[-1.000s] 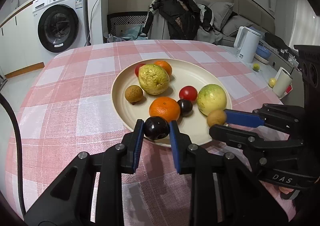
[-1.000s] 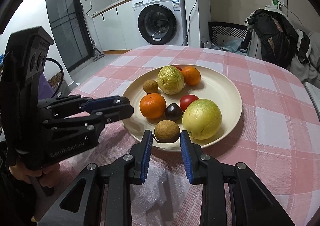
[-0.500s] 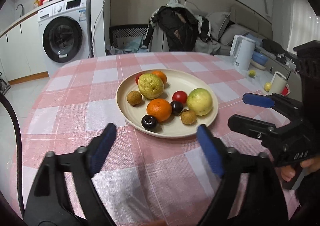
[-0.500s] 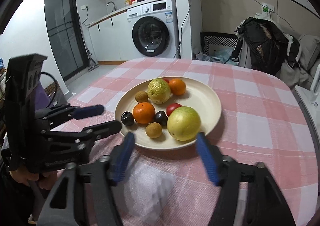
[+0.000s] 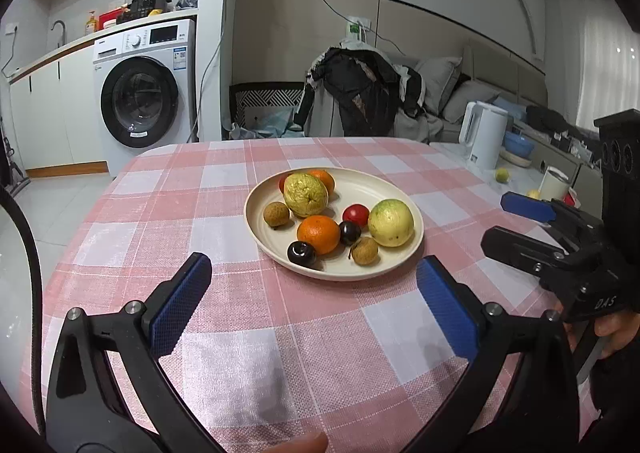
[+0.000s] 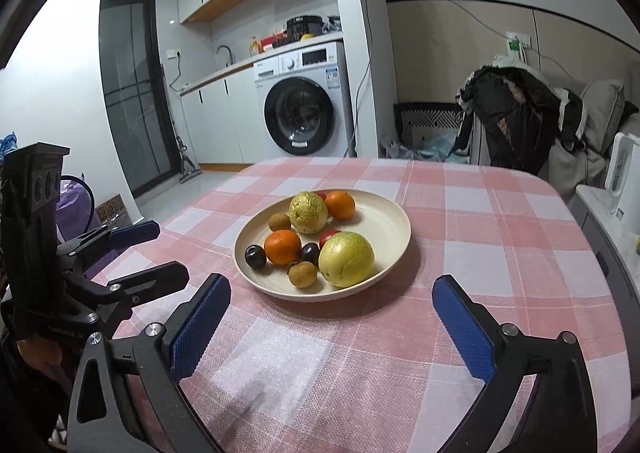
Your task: Organize fruits
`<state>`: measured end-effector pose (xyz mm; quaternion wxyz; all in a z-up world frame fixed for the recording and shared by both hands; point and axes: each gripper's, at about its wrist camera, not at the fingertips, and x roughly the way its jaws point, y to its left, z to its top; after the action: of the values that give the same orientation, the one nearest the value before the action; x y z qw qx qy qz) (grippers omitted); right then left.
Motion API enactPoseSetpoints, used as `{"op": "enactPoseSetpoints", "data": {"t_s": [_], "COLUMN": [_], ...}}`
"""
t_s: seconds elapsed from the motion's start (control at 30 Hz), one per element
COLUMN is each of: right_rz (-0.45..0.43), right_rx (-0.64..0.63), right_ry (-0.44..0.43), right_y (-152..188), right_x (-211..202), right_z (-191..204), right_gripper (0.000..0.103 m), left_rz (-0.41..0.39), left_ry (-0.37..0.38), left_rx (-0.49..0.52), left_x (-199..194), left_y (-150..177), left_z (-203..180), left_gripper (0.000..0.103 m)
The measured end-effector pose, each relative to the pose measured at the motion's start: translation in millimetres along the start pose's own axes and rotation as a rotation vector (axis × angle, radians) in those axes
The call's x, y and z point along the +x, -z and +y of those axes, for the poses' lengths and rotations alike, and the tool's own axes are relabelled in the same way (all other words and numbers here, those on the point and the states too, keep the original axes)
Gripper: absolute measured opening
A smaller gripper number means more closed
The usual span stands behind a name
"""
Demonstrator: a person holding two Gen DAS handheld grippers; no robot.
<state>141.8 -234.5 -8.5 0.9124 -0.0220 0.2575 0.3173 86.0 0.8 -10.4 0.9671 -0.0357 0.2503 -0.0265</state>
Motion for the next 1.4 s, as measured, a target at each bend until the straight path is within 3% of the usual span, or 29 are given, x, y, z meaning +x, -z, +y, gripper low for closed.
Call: {"op": "enactPoseSetpoints", "data": {"t_s": [0.43, 1.4], "right_rz": [-0.086, -0.107], "right_rx": [-0.033, -0.052], "right_ry": [-0.009, 0.002], "right_y": [2.5, 2.4], "right_x": [-13.8, -16.4], "right_z": [5.2, 6.6], "right_gripper": [0.103, 0.103], "left_rz": [-0.019, -0.033], "left_ry": [-0.002, 0.004], "left_rx": [0.015, 0.044], "left_x": [-3.9, -3.5], "left_y": [1.1, 1.2], "left_z": [-1.9, -9.5], "left_gripper": [0.102, 0.102]}}
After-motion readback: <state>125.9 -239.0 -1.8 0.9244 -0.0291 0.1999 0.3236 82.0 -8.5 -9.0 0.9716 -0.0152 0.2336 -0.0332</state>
